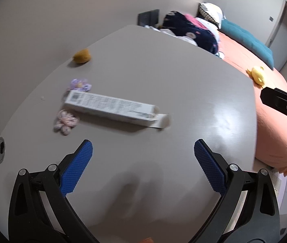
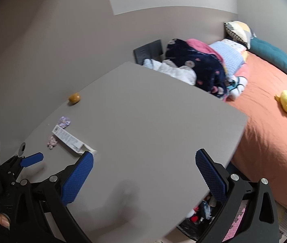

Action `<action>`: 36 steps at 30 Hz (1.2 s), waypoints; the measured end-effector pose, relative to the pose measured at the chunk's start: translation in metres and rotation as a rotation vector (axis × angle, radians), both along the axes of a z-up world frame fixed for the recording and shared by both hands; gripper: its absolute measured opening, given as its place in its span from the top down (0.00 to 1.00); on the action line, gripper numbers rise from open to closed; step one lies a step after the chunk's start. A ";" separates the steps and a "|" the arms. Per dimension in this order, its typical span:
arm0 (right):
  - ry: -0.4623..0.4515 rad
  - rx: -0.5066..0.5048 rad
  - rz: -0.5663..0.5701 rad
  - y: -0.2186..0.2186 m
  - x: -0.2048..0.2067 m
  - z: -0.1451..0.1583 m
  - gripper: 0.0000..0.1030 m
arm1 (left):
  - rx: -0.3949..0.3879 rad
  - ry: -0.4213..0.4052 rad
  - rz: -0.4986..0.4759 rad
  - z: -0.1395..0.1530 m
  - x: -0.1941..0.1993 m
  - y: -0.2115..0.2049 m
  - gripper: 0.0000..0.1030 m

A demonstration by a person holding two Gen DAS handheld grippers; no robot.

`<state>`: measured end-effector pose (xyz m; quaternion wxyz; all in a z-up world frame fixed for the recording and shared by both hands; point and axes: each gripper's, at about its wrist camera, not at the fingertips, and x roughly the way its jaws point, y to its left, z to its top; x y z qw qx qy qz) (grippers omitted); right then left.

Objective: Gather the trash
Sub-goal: 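Move both open tools back over the desk toward the white box, then grasp the pink flower hair tie with the left tool while the right tool grasps the white box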

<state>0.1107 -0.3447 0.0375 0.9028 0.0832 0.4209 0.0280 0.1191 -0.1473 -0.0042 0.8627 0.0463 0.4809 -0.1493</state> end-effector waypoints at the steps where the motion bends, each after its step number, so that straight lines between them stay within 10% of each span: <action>1: 0.002 0.003 0.005 0.005 0.003 -0.001 0.02 | 0.001 0.000 0.011 -0.001 0.002 0.006 0.06; 13: 0.036 0.037 0.093 0.058 0.038 -0.017 0.03 | 0.048 -0.018 0.089 -0.017 0.020 0.063 0.07; 26: 0.055 0.006 0.189 0.105 0.063 -0.022 0.15 | 0.044 0.020 0.067 -0.038 0.052 0.083 0.45; 36: 0.083 -0.034 0.295 0.141 0.076 -0.033 0.23 | 0.043 0.018 0.055 -0.046 0.065 0.087 0.51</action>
